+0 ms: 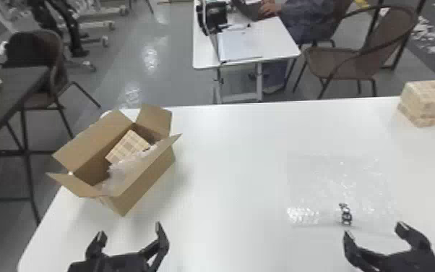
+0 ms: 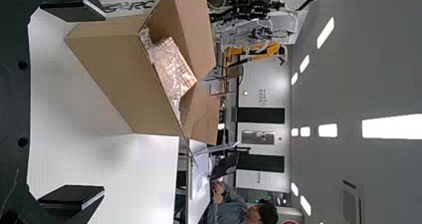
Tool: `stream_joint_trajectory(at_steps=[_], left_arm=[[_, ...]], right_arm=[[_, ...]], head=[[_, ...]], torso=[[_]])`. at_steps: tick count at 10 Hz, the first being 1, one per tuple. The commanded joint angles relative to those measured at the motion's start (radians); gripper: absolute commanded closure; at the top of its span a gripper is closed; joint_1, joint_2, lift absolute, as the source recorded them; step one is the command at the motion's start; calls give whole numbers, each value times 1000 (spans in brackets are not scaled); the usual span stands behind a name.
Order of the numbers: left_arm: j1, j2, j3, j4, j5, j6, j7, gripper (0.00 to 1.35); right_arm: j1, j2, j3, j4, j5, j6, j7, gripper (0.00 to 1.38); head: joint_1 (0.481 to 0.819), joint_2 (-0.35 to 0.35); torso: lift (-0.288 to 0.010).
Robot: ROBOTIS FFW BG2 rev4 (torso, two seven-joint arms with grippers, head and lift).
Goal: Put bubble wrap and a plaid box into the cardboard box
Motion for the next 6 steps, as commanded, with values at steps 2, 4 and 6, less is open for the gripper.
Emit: stream_joint_trajectory(at_steps=[2, 4, 6], left_arm=[[51, -3, 6, -20, -12, 8, 0, 81], [74, -24, 16, -26, -26, -2, 0, 79], [69, -24, 17, -26, -32, -7, 0, 84]], right_arm=[[85, 1, -39, -56, 20, 17, 7, 144], [94, 7, -40, -54, 20, 3, 7, 144], [88, 14, -40, -50, 25, -5, 12, 144]], head=[[695, 128], [695, 120], [695, 126]], torso=[[-110], [-110], [-110]])
